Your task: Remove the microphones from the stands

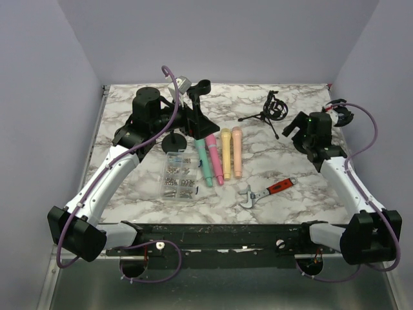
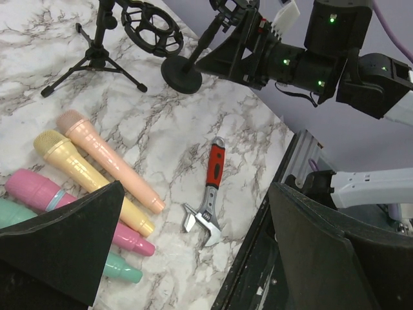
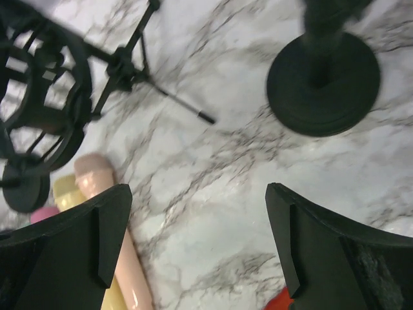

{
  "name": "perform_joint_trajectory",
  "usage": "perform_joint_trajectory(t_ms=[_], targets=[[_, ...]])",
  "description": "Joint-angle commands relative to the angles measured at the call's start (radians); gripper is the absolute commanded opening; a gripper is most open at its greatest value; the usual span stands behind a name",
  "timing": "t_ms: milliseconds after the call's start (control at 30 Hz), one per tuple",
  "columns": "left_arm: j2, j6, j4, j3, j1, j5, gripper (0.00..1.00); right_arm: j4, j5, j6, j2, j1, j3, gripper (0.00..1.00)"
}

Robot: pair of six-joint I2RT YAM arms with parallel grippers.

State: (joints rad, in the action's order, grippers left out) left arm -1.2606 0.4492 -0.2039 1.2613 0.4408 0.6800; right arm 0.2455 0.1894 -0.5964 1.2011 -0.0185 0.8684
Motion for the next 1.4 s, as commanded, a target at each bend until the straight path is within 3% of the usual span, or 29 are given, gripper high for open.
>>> perform_joint_trajectory(t_ms=[0,233,400,567,767,933,1167,1367], targets=[[0.010,-0.024,0.018,-0.003,0.007,-0.007,0.99,0.078,0.047,0.011,-0.021,-0.153,0.023,0.93],[0.034,-0.040,0.049,-0.028,0.011,-0.048,0.99,0.030,-0.111,-0.007,-0.031,-0.290,-0.031,0.98],[0.101,-0.034,0.090,-0.089,0.027,-0.110,0.98,-0.027,-0.262,-0.015,-0.106,-0.308,-0.102,1.00],[0.267,0.049,0.198,-0.297,0.027,-0.143,0.99,-0.031,-0.344,0.005,-0.200,-0.308,-0.149,1.00],[0.520,0.112,0.358,-0.598,0.030,-0.249,0.99,-0.024,-0.333,0.018,-0.351,-0.308,-0.254,1.00],[0.770,0.071,0.233,-0.728,0.030,-0.406,0.98,0.032,-0.258,0.014,-0.501,-0.308,-0.322,1.00],[1.058,0.040,-0.011,-0.771,0.028,-0.584,0.99,0.071,-0.105,-0.093,-0.752,-0.308,-0.408,1.00],[1.272,0.052,-0.103,-0.793,0.028,-0.703,0.98,0.119,-0.038,-0.158,-0.929,-0.308,-0.427,1.00]])
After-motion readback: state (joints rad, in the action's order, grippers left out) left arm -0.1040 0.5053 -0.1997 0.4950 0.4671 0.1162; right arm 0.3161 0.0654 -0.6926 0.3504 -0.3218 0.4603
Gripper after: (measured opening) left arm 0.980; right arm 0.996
